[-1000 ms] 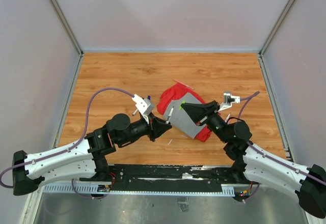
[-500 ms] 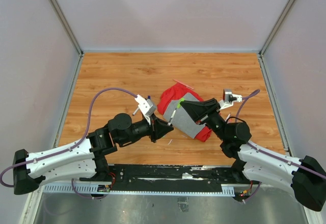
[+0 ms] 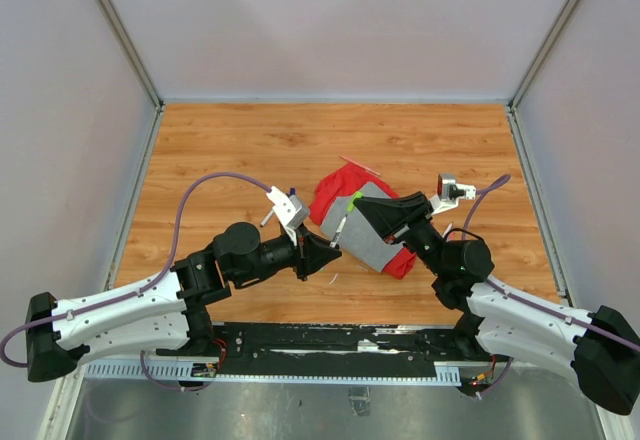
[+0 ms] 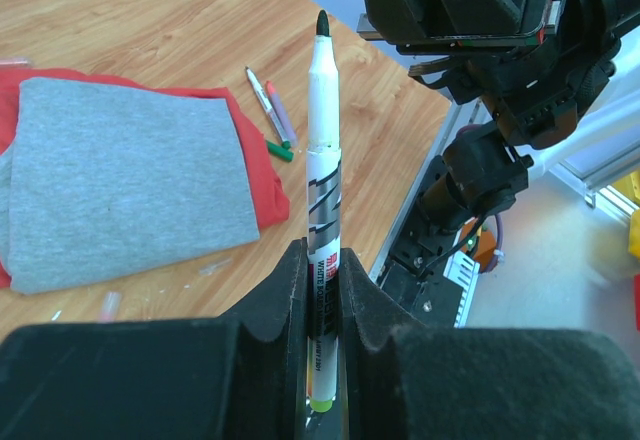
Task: Insert the pens into the pen caps
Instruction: Insert the pen cap onto the pen.
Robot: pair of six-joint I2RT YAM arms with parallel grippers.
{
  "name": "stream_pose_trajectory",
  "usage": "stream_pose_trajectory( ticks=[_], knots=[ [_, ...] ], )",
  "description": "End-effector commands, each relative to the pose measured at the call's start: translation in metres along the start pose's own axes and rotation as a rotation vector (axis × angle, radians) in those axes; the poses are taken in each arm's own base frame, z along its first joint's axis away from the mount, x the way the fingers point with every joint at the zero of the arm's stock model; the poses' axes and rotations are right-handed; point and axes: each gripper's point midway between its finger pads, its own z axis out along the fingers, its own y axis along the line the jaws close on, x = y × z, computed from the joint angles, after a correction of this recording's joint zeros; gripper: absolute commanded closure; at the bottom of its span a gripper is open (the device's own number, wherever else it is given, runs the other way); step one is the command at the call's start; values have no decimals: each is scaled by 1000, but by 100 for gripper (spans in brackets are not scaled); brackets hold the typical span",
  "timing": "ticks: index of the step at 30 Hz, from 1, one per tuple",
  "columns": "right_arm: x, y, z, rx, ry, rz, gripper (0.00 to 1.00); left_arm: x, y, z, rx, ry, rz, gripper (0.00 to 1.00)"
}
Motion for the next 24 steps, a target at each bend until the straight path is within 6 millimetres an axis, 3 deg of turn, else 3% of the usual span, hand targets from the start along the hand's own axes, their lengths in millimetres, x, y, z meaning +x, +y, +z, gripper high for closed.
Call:
stream_pose_trajectory(
  ticks=[1, 24],
  knots=[
    [-13, 15, 5, -50, -27, -12, 99, -8, -8, 0, 34, -25, 17, 100],
    [-2, 9, 1, -18, 31, -29, 99, -7, -8, 2, 28, -17, 22, 100]
  ],
)
